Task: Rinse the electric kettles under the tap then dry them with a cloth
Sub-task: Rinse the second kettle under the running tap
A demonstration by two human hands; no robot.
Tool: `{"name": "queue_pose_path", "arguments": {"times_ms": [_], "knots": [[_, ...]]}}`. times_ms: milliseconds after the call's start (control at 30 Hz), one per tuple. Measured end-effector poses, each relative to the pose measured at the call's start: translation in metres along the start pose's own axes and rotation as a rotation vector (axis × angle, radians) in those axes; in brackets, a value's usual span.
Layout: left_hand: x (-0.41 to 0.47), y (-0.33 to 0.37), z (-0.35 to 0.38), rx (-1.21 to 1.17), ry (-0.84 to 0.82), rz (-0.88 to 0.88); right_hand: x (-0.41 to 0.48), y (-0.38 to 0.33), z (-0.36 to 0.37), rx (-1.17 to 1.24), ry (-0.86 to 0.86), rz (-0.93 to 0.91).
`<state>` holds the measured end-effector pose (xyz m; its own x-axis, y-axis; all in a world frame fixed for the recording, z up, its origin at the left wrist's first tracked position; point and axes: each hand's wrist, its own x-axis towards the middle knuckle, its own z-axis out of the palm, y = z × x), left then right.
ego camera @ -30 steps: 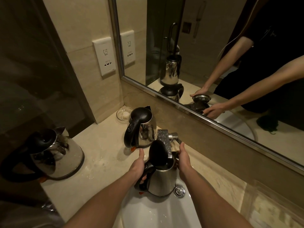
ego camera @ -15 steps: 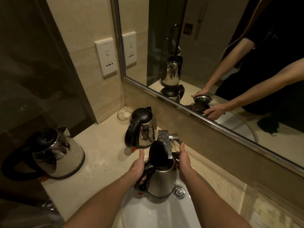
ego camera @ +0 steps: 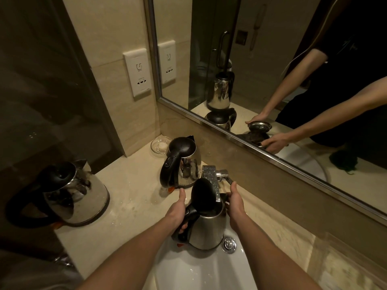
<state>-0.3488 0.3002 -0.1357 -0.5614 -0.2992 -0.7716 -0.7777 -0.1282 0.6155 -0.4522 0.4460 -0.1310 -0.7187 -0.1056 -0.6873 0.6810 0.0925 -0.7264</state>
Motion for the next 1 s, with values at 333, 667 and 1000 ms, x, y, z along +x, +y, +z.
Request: {"name": "queue_pose_path", "arguments": {"times_ms": [333, 667, 1000], "knots": [[0.0036, 0.0001, 0.0017, 0.001, -0.007, 0.014, 0.0007, -0.0017, -0.0026, 0.004, -0.011, -0.023], [0.0036, 0.0001, 0.0043, 0.005, -0.001, 0.012, -0.0004, -0.0017, -0.0057, 0.019, -0.007, -0.053], [0.0048, -0.0017, 0.0025, 0.014, -0.013, 0.011, -0.0036, -0.0016, -0.0050, -0.010, -0.032, -0.046]]}}
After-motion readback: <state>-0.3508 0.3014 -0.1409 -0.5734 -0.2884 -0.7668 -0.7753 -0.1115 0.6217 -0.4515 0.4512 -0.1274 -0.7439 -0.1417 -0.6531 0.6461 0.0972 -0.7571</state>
